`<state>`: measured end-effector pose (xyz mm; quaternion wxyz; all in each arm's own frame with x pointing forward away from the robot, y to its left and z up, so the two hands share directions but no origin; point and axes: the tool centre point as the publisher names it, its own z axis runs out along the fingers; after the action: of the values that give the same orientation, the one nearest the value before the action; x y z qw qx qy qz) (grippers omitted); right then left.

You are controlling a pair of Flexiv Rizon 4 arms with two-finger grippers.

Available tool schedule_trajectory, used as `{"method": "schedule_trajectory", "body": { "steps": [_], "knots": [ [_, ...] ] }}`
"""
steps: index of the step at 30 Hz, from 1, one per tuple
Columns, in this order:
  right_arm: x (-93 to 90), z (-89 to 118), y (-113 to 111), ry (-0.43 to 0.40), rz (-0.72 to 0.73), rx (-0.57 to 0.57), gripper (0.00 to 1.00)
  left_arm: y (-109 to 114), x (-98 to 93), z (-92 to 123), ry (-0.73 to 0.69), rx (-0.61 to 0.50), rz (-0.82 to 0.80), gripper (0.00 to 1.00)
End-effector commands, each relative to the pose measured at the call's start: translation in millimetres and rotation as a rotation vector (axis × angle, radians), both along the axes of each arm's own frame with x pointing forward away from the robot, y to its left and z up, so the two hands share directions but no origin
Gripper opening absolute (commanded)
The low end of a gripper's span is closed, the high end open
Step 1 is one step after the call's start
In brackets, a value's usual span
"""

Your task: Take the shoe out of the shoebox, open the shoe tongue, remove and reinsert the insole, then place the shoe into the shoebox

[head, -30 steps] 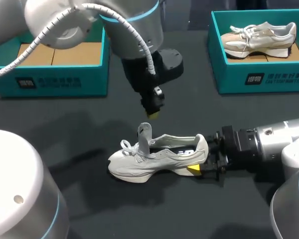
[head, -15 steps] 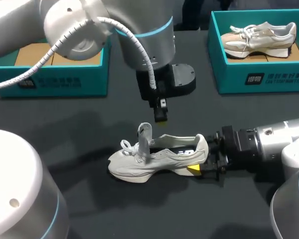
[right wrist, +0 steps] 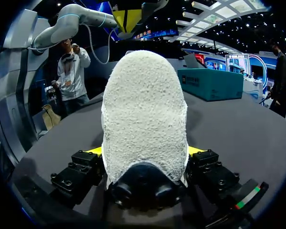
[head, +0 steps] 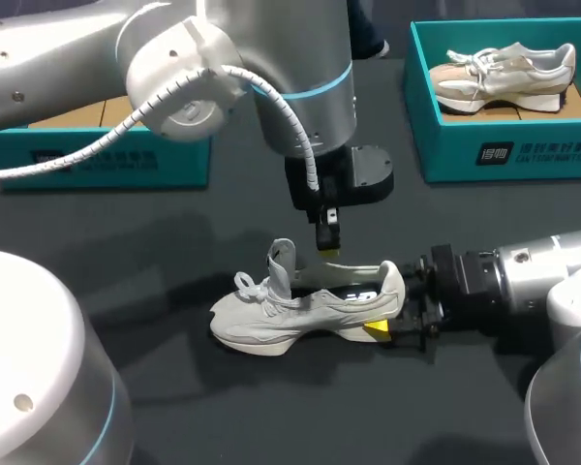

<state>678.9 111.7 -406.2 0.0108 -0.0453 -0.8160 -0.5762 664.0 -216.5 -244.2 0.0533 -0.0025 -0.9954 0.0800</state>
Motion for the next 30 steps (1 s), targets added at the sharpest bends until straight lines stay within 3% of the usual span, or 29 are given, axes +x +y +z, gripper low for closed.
{"method": "schedule_trajectory", "body": {
  "steps": [1,7,13,30],
  "knots": [
    [-0.4,1,0,0.001,0.0,-0.004,0.0,1,-0.4,1,0.0,-0.002,-0.001,0.0],
    [-0.4,1,0,0.001,0.0,-0.004,0.0,-19,9.8,-38,0.027,0.017,0.008,0.0],
    [-0.4,1,0,0.001,0.0,-0.004,0.0,-28,19.2,-60,0.06,0.024,-0.003,0.0],
    [-0.4,1,0,0.001,0.0,-0.004,0.0,-15,10.0,-102,0.13,0.085,-0.026,0.0]
  ]
}}
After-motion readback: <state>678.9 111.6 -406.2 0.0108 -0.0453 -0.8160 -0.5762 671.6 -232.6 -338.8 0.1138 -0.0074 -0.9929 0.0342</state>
